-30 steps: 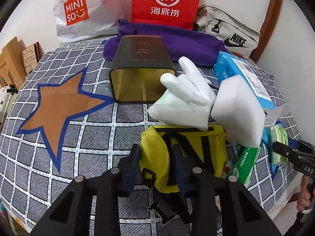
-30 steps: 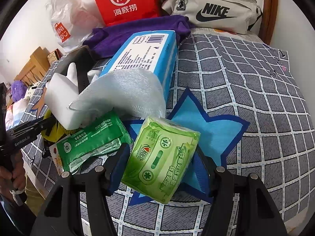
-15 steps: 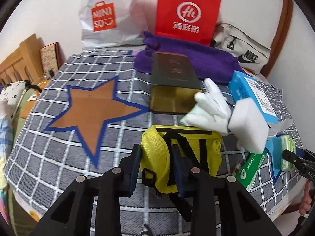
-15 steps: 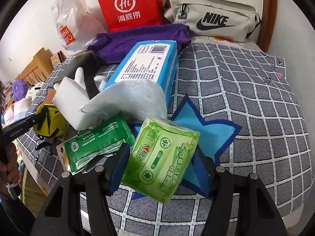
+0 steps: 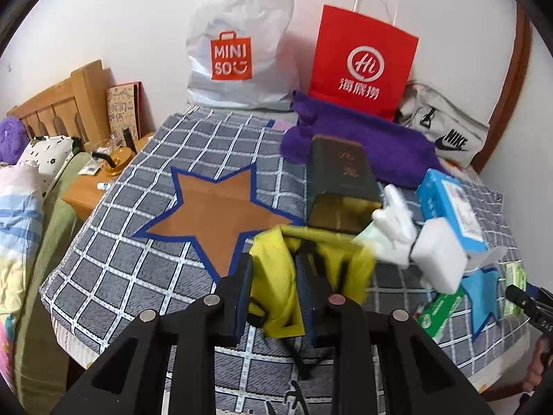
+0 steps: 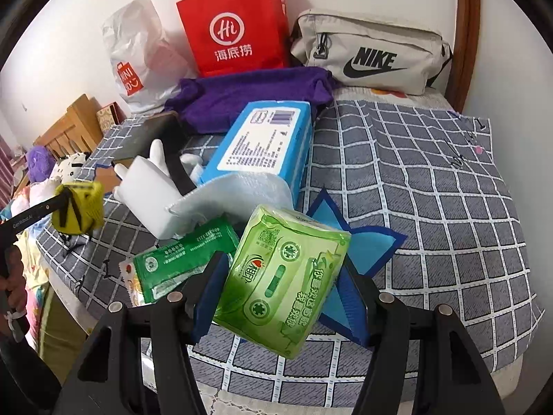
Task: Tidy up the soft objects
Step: 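Carry the pouch with the left tool while the right tool carries the tissue pack onto the purple towel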
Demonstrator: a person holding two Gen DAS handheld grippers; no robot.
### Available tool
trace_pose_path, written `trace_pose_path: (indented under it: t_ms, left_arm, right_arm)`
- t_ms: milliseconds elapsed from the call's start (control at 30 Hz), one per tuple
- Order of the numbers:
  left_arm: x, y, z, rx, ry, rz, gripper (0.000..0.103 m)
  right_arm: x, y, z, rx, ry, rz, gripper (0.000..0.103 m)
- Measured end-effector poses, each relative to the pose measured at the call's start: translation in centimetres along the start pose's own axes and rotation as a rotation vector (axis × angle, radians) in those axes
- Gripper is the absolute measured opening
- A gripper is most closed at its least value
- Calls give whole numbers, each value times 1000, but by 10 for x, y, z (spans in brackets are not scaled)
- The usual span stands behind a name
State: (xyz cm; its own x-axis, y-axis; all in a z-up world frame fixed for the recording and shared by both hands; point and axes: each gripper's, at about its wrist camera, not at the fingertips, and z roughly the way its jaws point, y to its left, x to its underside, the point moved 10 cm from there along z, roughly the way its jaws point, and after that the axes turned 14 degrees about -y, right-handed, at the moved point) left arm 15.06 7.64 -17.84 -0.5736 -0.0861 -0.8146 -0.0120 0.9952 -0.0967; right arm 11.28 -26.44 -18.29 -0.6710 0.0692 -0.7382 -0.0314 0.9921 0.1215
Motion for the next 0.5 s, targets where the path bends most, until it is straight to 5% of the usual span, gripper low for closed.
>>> trace_pose_path:
  t_ms: [200, 433, 500]
  left_arm:
    - [-1, -14, 7, 29, 11, 30, 18]
    - [18, 16, 24, -62, 71, 15, 19]
    - [21, 23, 27, -73, 78, 17, 40]
  right_arm:
    - [-6, 7, 1, -15, -3, -12, 62]
    - [-4, 8, 4, -14, -1, -12, 62]
    - [-4, 7, 5, -13, 0, -16, 62]
